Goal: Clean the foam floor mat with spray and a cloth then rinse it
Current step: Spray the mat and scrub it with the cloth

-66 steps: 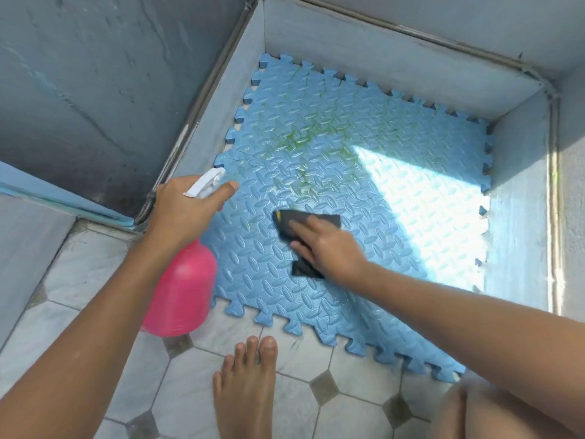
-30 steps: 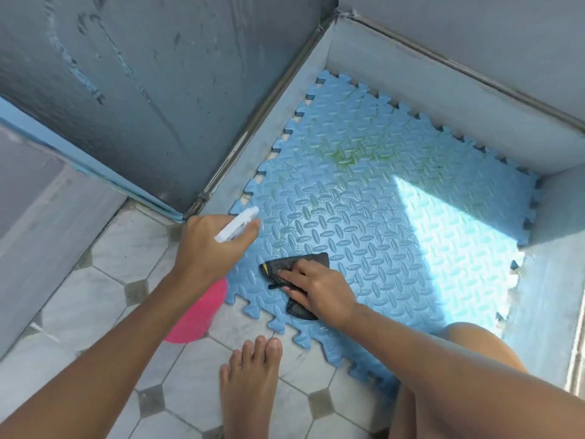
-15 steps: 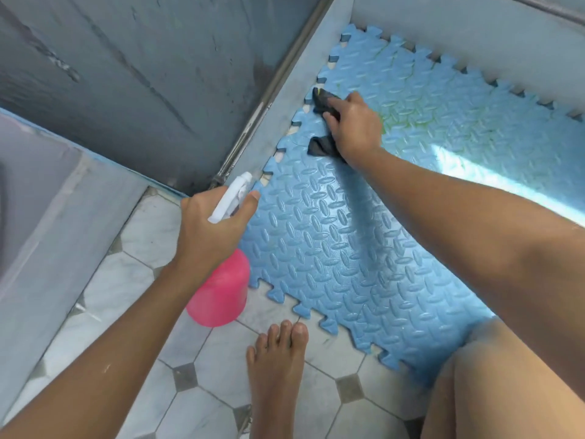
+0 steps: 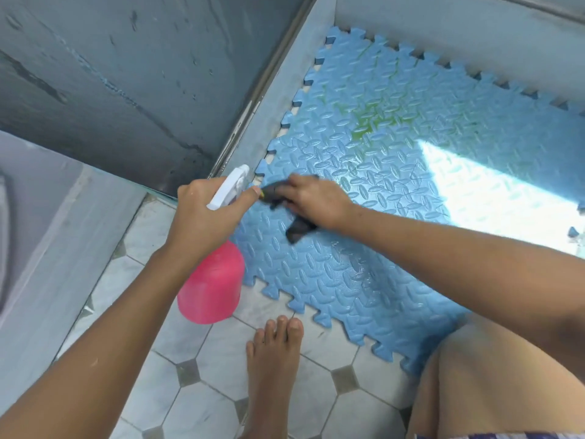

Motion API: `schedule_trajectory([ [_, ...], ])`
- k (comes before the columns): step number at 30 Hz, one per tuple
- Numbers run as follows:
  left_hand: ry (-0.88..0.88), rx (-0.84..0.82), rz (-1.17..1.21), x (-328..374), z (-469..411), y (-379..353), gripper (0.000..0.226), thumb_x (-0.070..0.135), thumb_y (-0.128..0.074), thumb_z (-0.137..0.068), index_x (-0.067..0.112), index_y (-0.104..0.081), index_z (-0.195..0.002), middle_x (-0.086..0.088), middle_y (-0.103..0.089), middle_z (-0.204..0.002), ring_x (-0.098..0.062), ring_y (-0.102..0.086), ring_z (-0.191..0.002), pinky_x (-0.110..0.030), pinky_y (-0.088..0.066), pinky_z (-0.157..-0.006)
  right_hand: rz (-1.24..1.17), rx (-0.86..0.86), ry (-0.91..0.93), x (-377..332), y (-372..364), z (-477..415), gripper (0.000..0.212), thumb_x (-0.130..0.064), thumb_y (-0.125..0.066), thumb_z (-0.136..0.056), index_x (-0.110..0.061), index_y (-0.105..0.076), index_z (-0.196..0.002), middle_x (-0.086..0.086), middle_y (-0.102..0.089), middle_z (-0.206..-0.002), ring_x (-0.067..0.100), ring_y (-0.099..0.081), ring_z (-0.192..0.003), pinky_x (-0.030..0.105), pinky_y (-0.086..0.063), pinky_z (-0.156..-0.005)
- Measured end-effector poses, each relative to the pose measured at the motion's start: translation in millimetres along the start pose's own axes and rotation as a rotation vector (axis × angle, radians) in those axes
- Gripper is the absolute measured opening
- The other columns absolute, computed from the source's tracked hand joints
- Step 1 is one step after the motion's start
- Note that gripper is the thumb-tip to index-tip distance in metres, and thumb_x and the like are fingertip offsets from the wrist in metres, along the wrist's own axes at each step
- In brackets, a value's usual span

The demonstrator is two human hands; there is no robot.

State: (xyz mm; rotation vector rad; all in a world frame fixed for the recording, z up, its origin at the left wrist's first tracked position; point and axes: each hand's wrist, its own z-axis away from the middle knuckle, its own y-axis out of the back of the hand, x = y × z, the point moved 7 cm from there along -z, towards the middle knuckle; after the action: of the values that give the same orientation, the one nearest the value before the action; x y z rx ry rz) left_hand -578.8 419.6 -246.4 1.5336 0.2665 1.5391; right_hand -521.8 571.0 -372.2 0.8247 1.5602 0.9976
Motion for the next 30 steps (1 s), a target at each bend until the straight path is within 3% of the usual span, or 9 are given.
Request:
schedule_trajectory([
  [3, -0.027, 0.032, -0.065, -4, -7, -5, 0.058, 0.049, -0.070, -0.086, -0.007, -0.060, -0.070, -0.032, -0.055, -0.067, -0.033, -0.052, -0.054, -0.041, -0.052, -0.062, 0.025, 0.102, -0.549, 69, 33, -38, 0.031, -0.029, -0.055, -0.098, -0.022, -0.062, -0.127, 0.009, -0.054, -0.111, 0.034, -0.061, -0.097, 0.039, -0.045, -0.071],
  [5, -0.024, 0.035, -0.058, 5, -19, 1, 0.057, 0.049, -0.070, -0.085, -0.007, -0.063, -0.073, -0.033, -0.057, -0.068, -0.042, -0.060, -0.061, -0.045, -0.058, -0.066, 0.023, 0.164, -0.621, 64, 31, -42, 0.027, -0.023, -0.056, -0.097, -0.017, -0.064, -0.122, 0.010, -0.054, -0.113, 0.034, -0.060, -0.098, 0.036, -0.042, -0.069],
  [9, -0.045, 0.028, -0.115, 11, -25, -1, 0.060, 0.054, -0.067, -0.085, -0.005, -0.065, -0.072, -0.031, -0.058, -0.066, -0.043, -0.061, -0.062, -0.044, -0.060, -0.077, -0.017, 0.086, -0.252, -15, -10, -31, 0.032, -0.026, -0.060, -0.095, -0.016, -0.063, -0.125, 0.010, -0.058, -0.118, 0.031, -0.058, -0.105, 0.040, -0.052, -0.073],
  [13, -0.028, 0.000, -0.163, 14, -28, -1, 0.062, 0.055, -0.068, -0.083, -0.006, -0.065, -0.072, -0.033, -0.057, -0.066, -0.039, -0.055, -0.057, -0.041, -0.060, -0.066, -0.103, -0.139, 0.313, -90, -41, 39, 0.034, -0.030, -0.071, -0.088, -0.019, -0.070, -0.120, 0.006, -0.064, -0.103, 0.027, -0.064, -0.089, 0.032, -0.049, -0.052],
  [16, -0.018, -0.015, -0.153, 15, -32, -10, 0.059, 0.049, -0.072, -0.085, -0.008, -0.065, -0.072, -0.031, -0.060, -0.065, -0.037, -0.058, -0.056, -0.049, -0.062, -0.067, -0.099, -0.291, 0.507, -88, -38, 93, 0.031, -0.034, -0.066, -0.092, -0.025, -0.068, -0.122, 0.002, -0.061, -0.102, 0.022, -0.063, -0.090, 0.029, -0.046, -0.048],
  [18, -0.037, -0.048, -0.159, 21, -36, -24, 0.059, 0.051, -0.071, -0.084, -0.005, -0.063, -0.068, -0.031, -0.060, -0.067, -0.038, -0.060, -0.058, -0.049, -0.061, -0.071, -0.082, -0.240, 0.358, -46, -20, 99, 0.030, -0.037, -0.059, -0.096, -0.027, -0.066, -0.124, 0.001, -0.060, -0.105, 0.021, -0.063, -0.092, 0.031, -0.049, -0.051],
  [23, -0.144, -0.148, -0.129, 59, -50, -71, 0.058, 0.045, -0.077, -0.085, 0.002, -0.048, -0.060, -0.028, -0.052, -0.061, -0.041, -0.061, -0.057, -0.052, -0.056, -0.062, -0.041, 0.079, -0.482, 97, 42, 129, 0.037, -0.034, -0.058, -0.098, -0.028, -0.058, -0.134, 0.002, -0.055, -0.112, 0.026, -0.059, -0.099, 0.037, -0.053, -0.069],
  [28, -0.212, -0.238, -0.041, 104, -71, -120, 0.052, 0.046, -0.084, -0.080, 0.014, -0.049, -0.058, 0.000, -0.047, -0.053, -0.017, -0.046, -0.053, -0.036, -0.042, -0.059, -0.009, -0.096, -0.244, 92, 47, 173, 0.038, -0.028, -0.065, -0.094, -0.029, -0.061, -0.132, -0.001, -0.054, -0.108, 0.016, -0.053, -0.097, 0.027, -0.042, -0.063],
  [30, -0.228, -0.278, -0.022, 122, -77, -140, 0.051, 0.054, -0.086, -0.073, 0.015, -0.055, -0.064, 0.002, -0.054, -0.059, -0.014, -0.050, -0.057, -0.033, -0.040, -0.059, 0.017, -0.084, -0.352, 114, 59, 194, 0.036, -0.032, -0.061, -0.095, -0.032, -0.060, -0.131, -0.002, -0.055, -0.112, 0.018, -0.055, -0.103, 0.029, -0.048, -0.069],
])
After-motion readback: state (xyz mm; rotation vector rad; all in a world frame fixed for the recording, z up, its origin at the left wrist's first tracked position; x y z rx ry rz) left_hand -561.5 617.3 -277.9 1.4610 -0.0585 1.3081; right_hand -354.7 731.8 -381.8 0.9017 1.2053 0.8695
